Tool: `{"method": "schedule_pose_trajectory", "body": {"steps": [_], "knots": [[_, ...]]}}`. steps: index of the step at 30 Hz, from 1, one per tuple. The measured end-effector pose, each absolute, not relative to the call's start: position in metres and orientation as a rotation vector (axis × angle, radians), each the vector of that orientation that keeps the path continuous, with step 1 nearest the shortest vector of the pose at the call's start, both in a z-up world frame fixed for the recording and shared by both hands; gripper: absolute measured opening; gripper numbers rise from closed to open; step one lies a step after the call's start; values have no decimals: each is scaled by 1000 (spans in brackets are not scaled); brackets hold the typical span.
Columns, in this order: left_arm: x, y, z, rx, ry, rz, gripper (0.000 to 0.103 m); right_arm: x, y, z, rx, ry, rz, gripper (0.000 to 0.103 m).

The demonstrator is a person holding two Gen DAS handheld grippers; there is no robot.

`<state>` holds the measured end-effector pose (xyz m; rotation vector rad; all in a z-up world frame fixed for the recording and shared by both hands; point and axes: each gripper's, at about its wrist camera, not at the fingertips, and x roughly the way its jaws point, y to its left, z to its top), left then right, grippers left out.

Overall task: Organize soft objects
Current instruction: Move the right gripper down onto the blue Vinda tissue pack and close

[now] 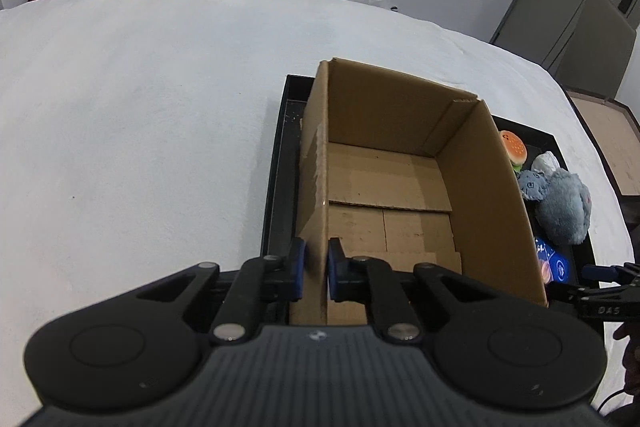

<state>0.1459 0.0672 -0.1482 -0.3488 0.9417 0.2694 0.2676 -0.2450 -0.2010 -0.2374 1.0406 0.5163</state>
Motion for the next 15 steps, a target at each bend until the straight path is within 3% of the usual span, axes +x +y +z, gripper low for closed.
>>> {"method": "schedule_pose_trajectory", "body": {"steps": [15], "knots": [[157,68,-150,-302,985,267,11,283,-222,-222,-406,978,545,87]]}}
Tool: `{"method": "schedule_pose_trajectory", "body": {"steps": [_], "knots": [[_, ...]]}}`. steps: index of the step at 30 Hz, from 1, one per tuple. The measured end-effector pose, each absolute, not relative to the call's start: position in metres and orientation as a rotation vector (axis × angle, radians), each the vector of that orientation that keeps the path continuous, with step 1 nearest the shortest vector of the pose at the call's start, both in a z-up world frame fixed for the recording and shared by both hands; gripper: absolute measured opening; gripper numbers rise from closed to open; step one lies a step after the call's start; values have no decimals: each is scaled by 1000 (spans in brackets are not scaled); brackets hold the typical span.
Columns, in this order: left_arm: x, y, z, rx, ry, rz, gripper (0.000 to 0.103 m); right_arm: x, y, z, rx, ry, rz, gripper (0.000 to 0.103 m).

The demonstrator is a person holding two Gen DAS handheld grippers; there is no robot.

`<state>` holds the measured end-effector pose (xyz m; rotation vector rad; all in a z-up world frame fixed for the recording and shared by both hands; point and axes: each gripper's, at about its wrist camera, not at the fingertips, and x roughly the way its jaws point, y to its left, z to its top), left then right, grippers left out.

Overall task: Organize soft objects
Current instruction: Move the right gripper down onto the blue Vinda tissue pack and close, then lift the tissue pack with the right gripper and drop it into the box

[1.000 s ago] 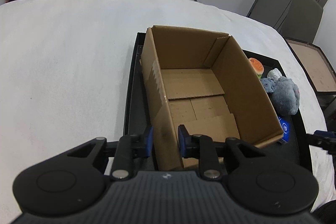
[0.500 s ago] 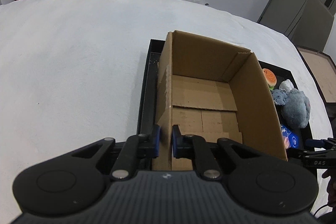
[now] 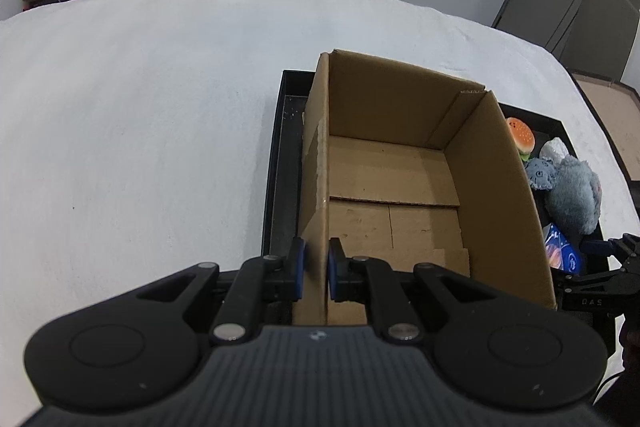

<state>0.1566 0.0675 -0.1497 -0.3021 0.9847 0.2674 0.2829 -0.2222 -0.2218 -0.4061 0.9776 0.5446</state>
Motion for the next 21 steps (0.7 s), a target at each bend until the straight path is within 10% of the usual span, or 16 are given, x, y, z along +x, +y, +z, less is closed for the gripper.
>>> {"method": "schedule_pose_trajectory", "body": {"steps": [10,21], "knots": [[147,68,-156,-299,983,227,11,263,-228,-222,-324,997,532,60],[134,68,-158,-319,955,202,14,239,-229,-204,-240,1001,510,54]]}}
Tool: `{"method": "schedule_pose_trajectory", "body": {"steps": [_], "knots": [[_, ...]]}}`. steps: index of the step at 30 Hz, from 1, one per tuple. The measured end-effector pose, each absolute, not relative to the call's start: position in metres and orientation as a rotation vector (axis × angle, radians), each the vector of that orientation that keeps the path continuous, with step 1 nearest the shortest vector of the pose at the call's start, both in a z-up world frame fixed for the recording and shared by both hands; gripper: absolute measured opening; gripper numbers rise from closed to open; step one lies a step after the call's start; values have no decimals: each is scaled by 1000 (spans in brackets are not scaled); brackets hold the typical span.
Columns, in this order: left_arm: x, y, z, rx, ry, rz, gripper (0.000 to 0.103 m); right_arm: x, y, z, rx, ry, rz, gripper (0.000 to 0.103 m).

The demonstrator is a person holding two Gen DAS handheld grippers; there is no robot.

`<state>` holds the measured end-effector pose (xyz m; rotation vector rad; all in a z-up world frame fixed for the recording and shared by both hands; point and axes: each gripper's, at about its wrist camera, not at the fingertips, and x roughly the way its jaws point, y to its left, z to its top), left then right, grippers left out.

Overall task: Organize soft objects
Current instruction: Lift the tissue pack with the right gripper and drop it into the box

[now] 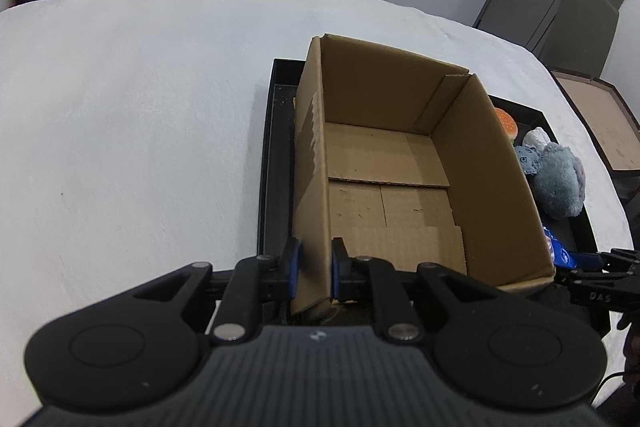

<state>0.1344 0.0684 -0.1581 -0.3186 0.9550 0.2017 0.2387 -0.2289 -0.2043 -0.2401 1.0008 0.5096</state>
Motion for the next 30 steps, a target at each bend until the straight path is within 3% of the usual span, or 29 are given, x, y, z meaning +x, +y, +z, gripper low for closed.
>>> {"method": "schedule_pose_trajectory", "body": {"steps": [6,13,30], "knots": [[134,70,-157,-317,956,206,20,231,-236,-186,-185,971,502,51],[130,71,-155,-322,953,229,44,219,-237,-164,-143,930,501,51],[124,71,-149,-348,945,170,51,208,-206,-113,-97,807,578,51]]}}
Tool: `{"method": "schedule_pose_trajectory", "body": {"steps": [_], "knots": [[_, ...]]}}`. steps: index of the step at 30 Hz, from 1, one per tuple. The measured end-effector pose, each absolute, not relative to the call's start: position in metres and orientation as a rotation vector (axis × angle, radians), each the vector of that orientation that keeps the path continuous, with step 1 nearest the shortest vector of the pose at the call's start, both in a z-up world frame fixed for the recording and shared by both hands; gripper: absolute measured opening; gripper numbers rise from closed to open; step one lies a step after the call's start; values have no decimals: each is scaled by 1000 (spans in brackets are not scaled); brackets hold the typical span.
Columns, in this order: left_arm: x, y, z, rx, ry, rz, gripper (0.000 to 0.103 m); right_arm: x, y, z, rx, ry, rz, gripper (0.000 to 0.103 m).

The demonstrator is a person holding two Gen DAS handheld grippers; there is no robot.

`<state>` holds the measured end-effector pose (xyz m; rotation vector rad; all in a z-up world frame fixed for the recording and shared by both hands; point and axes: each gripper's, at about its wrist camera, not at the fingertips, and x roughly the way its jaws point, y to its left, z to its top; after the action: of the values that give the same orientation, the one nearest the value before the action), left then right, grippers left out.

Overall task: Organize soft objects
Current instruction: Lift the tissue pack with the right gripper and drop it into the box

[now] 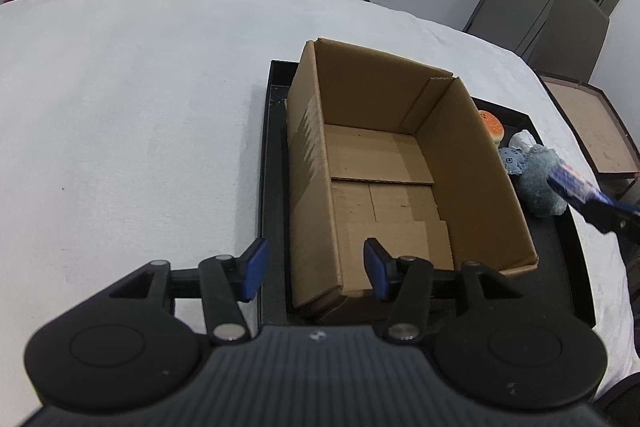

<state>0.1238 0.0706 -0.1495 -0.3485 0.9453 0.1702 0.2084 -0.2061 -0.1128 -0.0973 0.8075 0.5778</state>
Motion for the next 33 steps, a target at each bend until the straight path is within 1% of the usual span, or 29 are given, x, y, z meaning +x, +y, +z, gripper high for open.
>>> {"method": "schedule_pose_trajectory", "body": {"steps": [15,33], "knots": [[118,86,-153,-418,930,135,51,207,-154,-103,-108,789,695,51],[112,101,-155,-452,917,105,51,206,-96,-134,-95,884,774,51]]}}
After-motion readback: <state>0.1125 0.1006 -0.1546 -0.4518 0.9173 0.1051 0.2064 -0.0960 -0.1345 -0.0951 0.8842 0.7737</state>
